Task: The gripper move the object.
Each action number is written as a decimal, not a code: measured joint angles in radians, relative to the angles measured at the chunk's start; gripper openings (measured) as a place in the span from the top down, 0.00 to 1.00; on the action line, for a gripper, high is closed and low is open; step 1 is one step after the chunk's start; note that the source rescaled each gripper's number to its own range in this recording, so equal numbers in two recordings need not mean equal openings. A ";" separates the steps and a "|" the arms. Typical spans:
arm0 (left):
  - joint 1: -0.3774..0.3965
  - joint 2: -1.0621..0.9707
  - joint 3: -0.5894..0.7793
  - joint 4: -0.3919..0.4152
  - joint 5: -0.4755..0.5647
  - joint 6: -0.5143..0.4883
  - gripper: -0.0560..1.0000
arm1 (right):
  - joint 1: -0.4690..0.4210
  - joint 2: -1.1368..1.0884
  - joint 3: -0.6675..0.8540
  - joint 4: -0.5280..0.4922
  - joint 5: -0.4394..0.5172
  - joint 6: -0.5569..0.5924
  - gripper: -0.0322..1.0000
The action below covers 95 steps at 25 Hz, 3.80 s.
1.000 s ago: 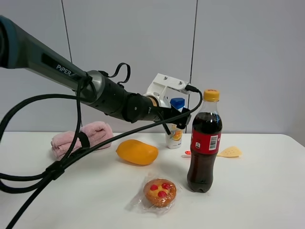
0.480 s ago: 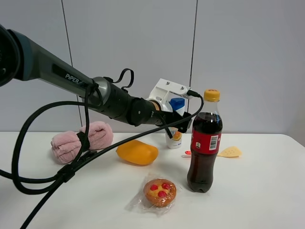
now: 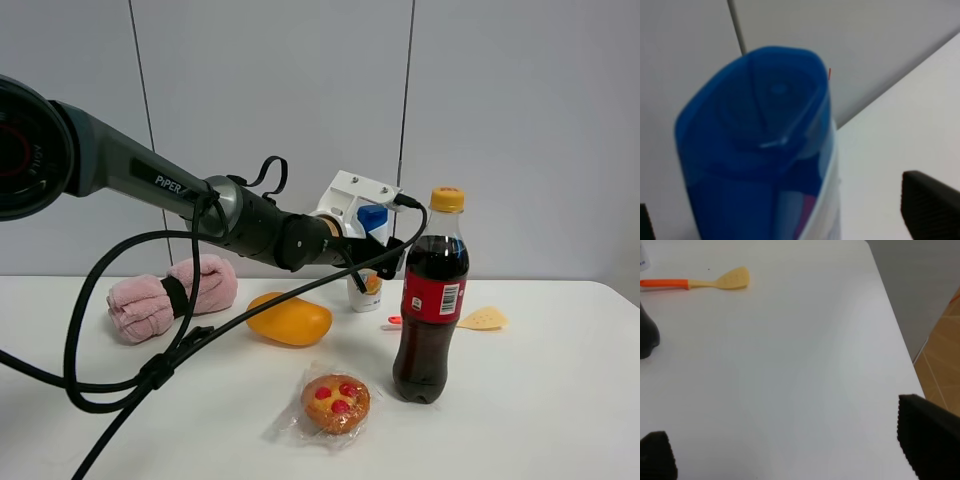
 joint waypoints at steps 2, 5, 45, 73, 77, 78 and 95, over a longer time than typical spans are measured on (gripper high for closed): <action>0.007 0.000 0.000 -0.003 0.000 0.000 0.00 | 0.000 0.000 0.000 0.000 0.000 0.000 0.00; 0.026 0.001 0.000 -0.004 0.000 0.000 0.00 | 0.000 0.000 0.000 0.000 0.000 0.000 0.00; 0.009 0.001 0.000 -0.098 -0.009 -0.052 0.00 | 0.000 0.000 0.000 0.000 0.000 0.000 0.00; 0.009 -0.041 -0.003 -0.090 0.128 -0.055 0.92 | 0.000 0.000 0.000 0.000 0.000 0.000 0.00; 0.009 -0.071 -0.003 -0.089 0.167 -0.060 0.92 | 0.000 0.000 0.000 0.000 0.000 0.000 0.00; 0.009 -0.078 -0.003 -0.089 0.168 -0.060 0.92 | 0.000 0.000 0.000 0.000 0.000 0.000 0.00; -0.001 -0.260 -0.001 -0.073 0.442 -0.060 0.92 | 0.000 0.000 0.000 0.000 0.000 0.000 0.00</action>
